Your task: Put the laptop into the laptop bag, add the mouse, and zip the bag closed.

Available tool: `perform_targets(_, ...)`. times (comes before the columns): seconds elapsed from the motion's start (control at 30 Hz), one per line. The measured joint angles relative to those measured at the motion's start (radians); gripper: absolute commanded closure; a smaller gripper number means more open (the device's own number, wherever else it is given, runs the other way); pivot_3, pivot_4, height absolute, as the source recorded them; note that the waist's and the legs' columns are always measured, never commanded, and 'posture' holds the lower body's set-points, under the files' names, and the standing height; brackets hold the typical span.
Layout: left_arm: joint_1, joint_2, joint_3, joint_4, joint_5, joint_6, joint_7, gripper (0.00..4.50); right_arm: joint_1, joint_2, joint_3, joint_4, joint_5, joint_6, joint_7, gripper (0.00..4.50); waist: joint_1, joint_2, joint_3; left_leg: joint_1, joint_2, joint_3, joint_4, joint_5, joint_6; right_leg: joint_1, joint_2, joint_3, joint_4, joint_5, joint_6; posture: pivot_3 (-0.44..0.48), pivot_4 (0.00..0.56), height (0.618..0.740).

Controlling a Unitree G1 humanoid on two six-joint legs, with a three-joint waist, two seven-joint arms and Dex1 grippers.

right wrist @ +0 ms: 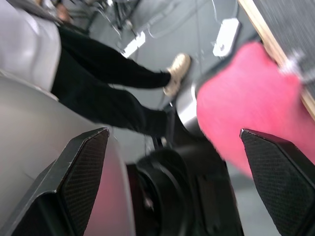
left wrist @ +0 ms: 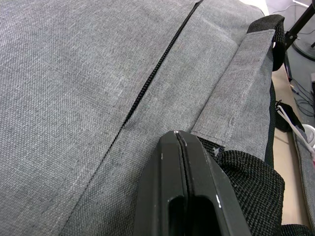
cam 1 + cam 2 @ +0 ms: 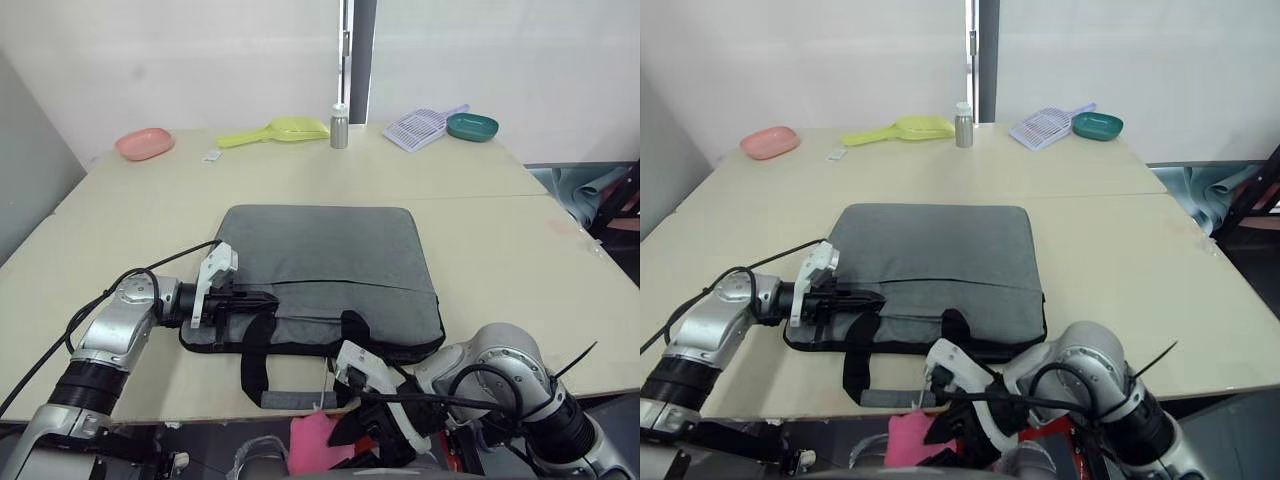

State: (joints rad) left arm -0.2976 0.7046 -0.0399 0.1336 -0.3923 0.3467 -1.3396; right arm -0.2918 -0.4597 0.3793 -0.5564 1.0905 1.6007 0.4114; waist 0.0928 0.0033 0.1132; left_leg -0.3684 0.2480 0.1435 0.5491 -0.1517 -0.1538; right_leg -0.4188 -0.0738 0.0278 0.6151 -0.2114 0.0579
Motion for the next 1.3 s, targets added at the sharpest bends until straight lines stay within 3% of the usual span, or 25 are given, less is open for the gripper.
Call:
perform_targets(0.17,0.006,0.005,0.001,-0.01,-0.004,0.009,0.007,4.5,0.0,-0.033,-0.009,-0.003,-0.002,0.009,0.007,0.03,-0.001,0.0,0.0,0.0,0.0,0.0,0.0,0.0,0.0,0.0,0.0,0.0,0.001,0.0,0.0,0.0,0.15,0.74)
perform_targets(0.47,0.006,0.006,0.002,-0.014,-0.006,0.028,0.015,4.5,0.005,0.112,-0.004,0.028,-0.067,0.009,-0.051,0.03,-0.002,0.0,0.0,0.001,0.0,0.0,0.0,0.0,0.0,0.0,0.0,0.0,0.002,0.0,0.0,0.0,0.15,0.74)
perform_targets(0.8,0.003,0.006,0.0,-0.014,-0.006,0.031,0.016,4.5,0.017,0.142,0.023,0.028,-0.091,0.01,-0.084,0.03,-0.001,0.0,-0.001,0.001,0.0,-0.001,0.0,0.0,-0.001,0.0,0.0,0.0,0.003,0.0,0.0,0.0,0.15,0.74)
perform_targets(1.1,-0.006,0.005,-0.003,-0.008,-0.005,0.039,0.018,4.5,-0.088,-0.017,-0.218,0.051,0.048,0.009,-0.036,0.03,0.001,0.0,-0.001,0.001,0.0,-0.001,0.003,0.0,0.0,0.0,0.0,0.001,0.005,0.001,0.001,0.0,0.15,0.74)
perform_targets(1.3,-0.015,0.002,-0.005,0.001,-0.005,0.043,0.01,4.5,-0.134,-0.01,-0.262,0.115,0.058,0.009,-0.052,0.03,0.003,0.0,-0.001,0.0,0.0,-0.001,0.003,0.0,0.0,0.0,0.0,0.001,0.005,0.0,0.0,0.0,0.15,0.74)
